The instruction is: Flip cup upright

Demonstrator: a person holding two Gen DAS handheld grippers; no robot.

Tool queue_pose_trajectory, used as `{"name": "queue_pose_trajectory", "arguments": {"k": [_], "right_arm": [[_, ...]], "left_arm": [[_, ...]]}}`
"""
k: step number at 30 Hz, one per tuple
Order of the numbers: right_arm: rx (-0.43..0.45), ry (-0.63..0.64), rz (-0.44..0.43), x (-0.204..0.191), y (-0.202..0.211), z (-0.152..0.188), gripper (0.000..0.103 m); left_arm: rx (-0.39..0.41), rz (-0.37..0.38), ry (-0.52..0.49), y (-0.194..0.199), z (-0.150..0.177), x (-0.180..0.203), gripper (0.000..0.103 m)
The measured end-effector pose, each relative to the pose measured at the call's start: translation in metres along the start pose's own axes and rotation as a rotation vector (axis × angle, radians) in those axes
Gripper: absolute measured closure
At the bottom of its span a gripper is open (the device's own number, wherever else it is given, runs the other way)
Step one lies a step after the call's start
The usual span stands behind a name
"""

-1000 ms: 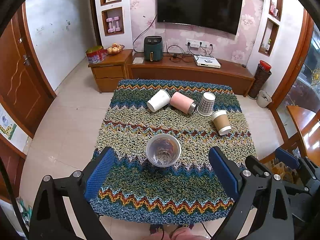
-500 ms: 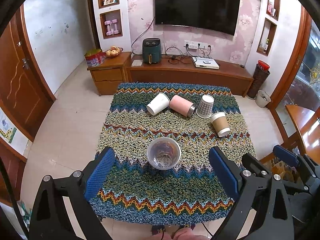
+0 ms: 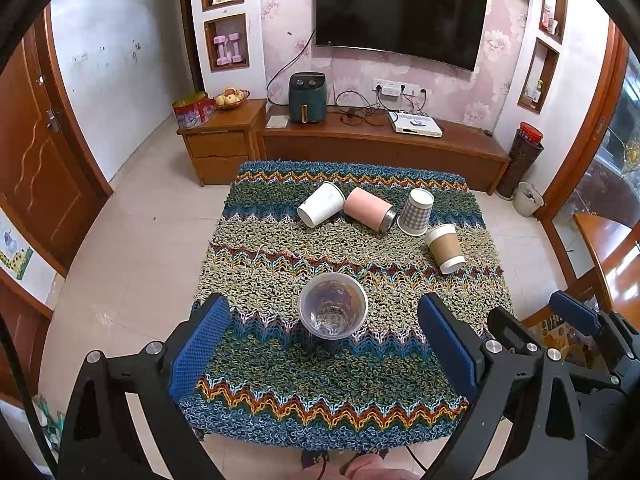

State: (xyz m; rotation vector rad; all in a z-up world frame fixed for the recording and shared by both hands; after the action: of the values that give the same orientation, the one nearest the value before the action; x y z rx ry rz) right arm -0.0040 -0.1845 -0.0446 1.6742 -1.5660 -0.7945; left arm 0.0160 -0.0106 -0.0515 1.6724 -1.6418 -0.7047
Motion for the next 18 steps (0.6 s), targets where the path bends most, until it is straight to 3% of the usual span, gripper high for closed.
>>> {"name": "queue_pose_trajectory", "arguments": {"k": [18], "right_arm": [[0.077,-0.014,0.024,0.006,0.014,-0.014,0.026]], "left_arm": [[0.068,0.003,0.002,0.014,-0.013,0.003,0.007]]}}
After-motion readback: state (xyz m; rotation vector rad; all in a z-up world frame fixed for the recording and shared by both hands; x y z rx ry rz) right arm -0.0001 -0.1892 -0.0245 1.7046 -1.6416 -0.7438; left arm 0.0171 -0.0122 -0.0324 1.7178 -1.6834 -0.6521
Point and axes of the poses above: each gripper's, at about its wrist camera, not at the fingertips, and y roughly against the way its jaws point, x to its right, z to its underside, the point moved 5 cm from there along -y, roughly the way its jaws point, and after that the axes turned 5 degrees about y, right-handed, at the moved point
